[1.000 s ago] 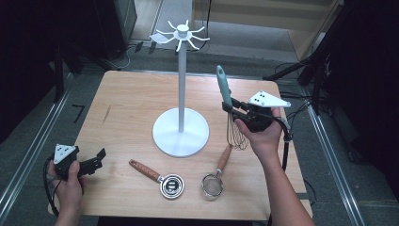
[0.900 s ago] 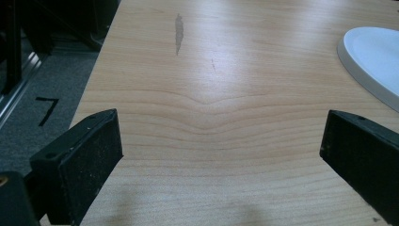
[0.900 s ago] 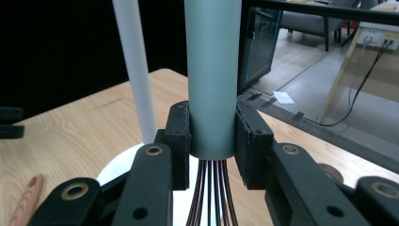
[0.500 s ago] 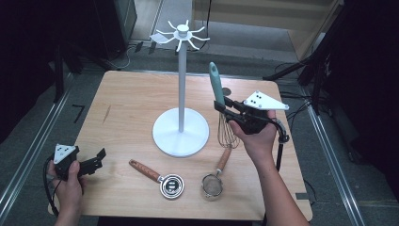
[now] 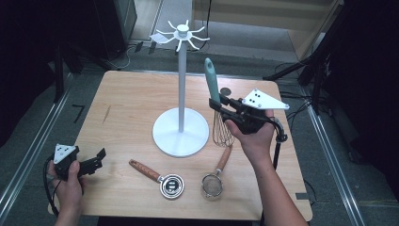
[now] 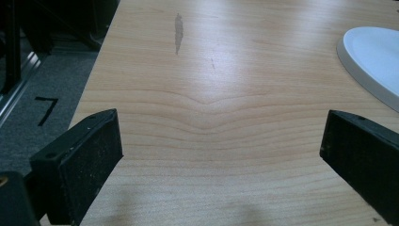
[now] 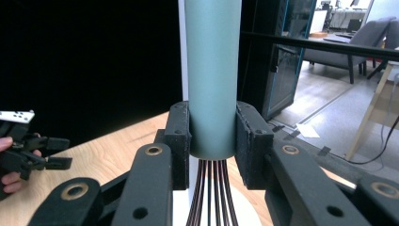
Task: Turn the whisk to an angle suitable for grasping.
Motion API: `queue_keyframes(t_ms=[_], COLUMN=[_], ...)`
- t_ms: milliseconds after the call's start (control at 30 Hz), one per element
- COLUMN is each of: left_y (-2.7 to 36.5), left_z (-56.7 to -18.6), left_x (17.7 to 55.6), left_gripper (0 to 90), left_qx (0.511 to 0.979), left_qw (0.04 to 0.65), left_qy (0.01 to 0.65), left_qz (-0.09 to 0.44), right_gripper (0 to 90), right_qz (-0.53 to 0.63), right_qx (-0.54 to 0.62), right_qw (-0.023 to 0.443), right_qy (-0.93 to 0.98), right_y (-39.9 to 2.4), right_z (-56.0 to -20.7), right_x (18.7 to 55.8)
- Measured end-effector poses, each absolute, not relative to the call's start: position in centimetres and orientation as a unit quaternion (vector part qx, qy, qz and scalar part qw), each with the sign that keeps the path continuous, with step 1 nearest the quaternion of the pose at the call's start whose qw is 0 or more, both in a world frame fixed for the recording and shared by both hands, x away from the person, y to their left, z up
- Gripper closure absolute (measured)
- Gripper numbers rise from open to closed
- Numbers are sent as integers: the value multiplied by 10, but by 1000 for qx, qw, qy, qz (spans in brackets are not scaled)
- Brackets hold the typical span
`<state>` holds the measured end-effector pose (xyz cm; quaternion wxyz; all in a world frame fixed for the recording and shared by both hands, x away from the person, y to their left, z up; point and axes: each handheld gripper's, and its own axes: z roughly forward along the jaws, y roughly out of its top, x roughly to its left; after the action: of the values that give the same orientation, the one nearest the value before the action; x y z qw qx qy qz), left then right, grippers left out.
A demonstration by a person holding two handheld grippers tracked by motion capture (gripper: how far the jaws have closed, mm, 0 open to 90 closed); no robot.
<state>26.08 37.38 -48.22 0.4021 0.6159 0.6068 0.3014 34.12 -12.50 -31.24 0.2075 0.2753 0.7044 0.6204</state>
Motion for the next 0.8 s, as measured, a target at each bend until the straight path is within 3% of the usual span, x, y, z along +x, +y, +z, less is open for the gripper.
queue_keyframes(t_ms=[800], left_y=[374], left_z=[-482], left_x=[261], left_gripper=[0], left_qx=[616], left_qw=[402], left_qy=[607], left_qz=[302], right_gripper=[711], right_qz=[652], right_qx=[247], right_qw=[201], right_qy=[688], right_y=[-115], right_z=[-289], right_x=[334])
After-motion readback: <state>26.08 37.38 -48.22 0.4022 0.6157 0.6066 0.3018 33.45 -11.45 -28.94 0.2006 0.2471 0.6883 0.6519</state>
